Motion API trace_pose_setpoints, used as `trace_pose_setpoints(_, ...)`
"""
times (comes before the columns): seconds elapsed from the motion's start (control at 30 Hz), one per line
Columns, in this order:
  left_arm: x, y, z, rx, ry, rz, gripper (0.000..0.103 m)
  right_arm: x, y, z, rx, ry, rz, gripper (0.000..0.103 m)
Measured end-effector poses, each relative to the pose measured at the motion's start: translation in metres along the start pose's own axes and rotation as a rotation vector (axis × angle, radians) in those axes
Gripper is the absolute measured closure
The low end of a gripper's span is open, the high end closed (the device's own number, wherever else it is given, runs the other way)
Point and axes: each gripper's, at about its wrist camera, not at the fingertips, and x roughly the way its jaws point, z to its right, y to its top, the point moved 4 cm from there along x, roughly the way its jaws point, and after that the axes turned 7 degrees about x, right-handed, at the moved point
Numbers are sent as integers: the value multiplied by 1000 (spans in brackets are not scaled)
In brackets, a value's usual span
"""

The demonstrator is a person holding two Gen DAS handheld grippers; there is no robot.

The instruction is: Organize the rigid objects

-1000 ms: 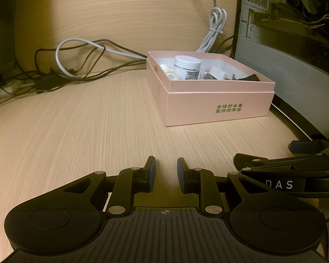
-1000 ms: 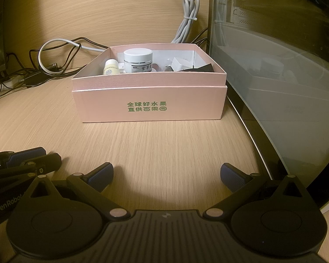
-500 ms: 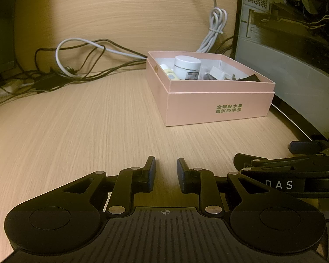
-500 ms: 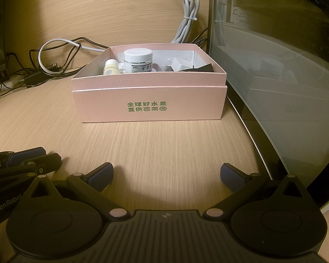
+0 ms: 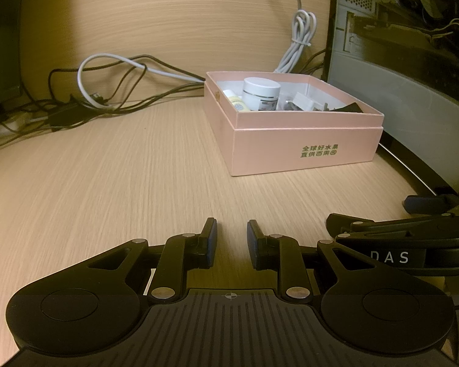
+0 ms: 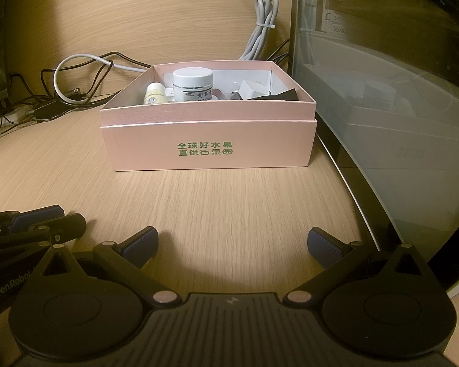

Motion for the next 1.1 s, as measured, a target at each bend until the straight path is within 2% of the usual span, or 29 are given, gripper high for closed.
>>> trace_pose_setpoints(1.1,0,-1,0,13,3,1,78,0,0,0,0,0,0,0)
